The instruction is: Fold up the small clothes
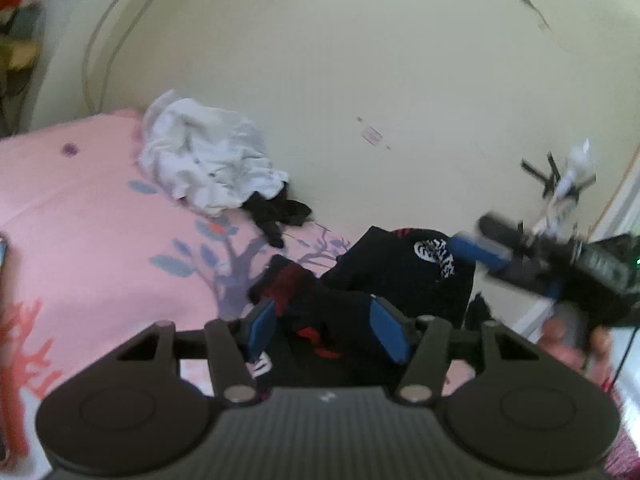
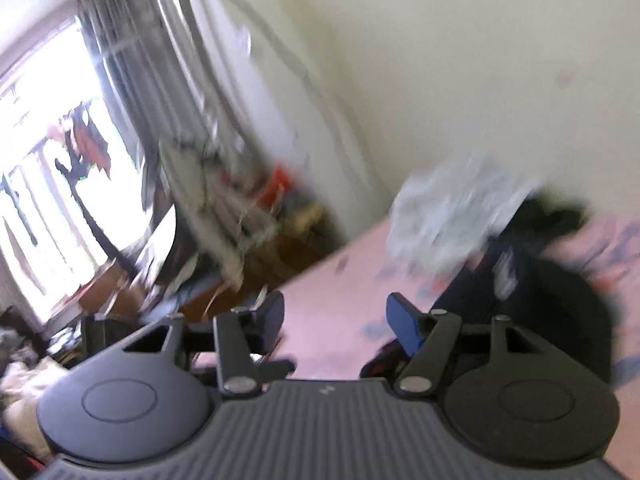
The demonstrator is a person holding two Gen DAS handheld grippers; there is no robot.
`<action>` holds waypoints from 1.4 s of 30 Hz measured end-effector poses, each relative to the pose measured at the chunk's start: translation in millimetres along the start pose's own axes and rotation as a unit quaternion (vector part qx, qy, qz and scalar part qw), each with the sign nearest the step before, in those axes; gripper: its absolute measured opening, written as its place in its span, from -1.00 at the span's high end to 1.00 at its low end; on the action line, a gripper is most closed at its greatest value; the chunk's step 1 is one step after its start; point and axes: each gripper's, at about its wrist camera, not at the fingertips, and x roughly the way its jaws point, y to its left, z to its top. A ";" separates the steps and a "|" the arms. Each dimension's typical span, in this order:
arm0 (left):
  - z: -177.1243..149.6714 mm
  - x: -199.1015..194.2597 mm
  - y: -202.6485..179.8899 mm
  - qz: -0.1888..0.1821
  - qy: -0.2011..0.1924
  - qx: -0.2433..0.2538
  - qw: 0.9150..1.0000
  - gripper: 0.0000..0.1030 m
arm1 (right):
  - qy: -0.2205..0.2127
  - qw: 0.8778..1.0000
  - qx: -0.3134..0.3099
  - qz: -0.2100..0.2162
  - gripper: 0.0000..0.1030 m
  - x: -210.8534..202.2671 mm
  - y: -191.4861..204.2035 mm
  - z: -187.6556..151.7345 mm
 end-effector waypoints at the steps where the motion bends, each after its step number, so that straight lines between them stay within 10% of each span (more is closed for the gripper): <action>1: -1.0 3.5 -8.2 0.003 0.001 0.017 1.000 -0.05 | -0.026 0.999 0.004 -0.020 -0.16 -13.6 -6.1 0.1; 6: -10.1 21.4 -59.5 -0.001 0.000 0.120 0.993 -0.23 | -0.095 0.982 0.090 -0.137 -0.10 -56.1 -67.6 -29.5; 9: -21.1 40.7 -91.2 -0.017 0.008 0.178 0.984 -0.49 | -0.062 0.970 0.204 -0.120 0.07 -36.1 -108.4 -61.7; 22: -28.2 67.3 -90.5 0.051 0.027 0.206 0.977 -0.75 | -0.005 0.989 0.142 -0.031 0.08 33.3 -82.4 -31.0; 24: -29.7 86.3 -80.8 0.034 0.065 0.190 0.979 -0.41 | -0.004 0.989 0.148 -0.021 0.08 45.3 -84.4 -30.6; 26: -32.3 107.1 -68.6 0.017 0.117 0.162 0.980 0.53 | 0.002 0.988 0.154 -0.017 0.08 48.0 -87.3 -25.0; 29: -27.0 94.1 -58.2 -0.007 0.111 0.126 0.986 0.79 | 0.010 0.989 0.150 -0.014 0.08 46.7 -83.2 -19.4; 34: -13.6 25.1 -33.3 -0.024 0.053 0.077 0.995 0.79 | 0.026 0.992 0.121 0.016 0.11 69.4 -64.4 -11.3; 37: -14.7 3.5 -12.5 -0.015 0.048 0.036 0.998 0.79 | 0.067 0.996 0.064 -0.011 0.67 107.9 -44.2 -13.2; 42: -23.7 33.9 20.1 0.052 0.084 -0.008 0.995 0.77 | 0.121 0.989 0.023 -0.086 0.55 181.2 -62.7 -39.2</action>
